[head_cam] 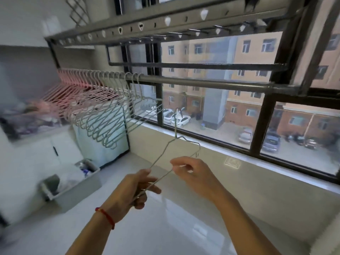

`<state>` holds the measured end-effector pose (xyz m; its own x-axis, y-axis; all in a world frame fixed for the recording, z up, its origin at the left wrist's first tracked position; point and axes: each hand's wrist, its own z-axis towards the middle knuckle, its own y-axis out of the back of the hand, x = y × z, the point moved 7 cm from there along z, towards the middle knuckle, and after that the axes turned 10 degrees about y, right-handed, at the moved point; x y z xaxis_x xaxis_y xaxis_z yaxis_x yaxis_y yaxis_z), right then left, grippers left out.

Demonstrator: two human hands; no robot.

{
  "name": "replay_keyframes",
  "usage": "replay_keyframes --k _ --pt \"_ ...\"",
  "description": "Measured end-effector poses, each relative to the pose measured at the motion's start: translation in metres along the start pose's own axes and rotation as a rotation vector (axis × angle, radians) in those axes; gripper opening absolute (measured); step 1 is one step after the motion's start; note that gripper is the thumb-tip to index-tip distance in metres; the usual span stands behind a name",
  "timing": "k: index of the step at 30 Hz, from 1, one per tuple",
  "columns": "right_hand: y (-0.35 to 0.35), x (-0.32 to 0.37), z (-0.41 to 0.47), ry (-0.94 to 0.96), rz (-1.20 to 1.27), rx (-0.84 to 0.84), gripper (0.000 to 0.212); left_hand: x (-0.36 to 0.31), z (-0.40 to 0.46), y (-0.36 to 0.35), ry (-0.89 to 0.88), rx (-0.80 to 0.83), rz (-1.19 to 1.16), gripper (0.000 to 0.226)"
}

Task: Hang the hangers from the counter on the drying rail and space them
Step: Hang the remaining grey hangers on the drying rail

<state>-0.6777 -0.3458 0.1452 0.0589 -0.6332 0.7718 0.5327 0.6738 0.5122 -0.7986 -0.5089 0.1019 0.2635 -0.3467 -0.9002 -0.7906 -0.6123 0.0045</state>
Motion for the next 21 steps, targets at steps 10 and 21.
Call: replay_keyframes --k 10,21 --pt "-0.030 0.016 0.054 0.086 0.076 -0.182 0.022 -0.094 0.022 0.091 -0.187 -0.034 -0.114 0.051" --pt "-0.027 -0.007 0.065 0.035 0.087 -0.168 0.021 -0.121 0.070 0.081 -0.151 -0.069 -0.110 0.053"
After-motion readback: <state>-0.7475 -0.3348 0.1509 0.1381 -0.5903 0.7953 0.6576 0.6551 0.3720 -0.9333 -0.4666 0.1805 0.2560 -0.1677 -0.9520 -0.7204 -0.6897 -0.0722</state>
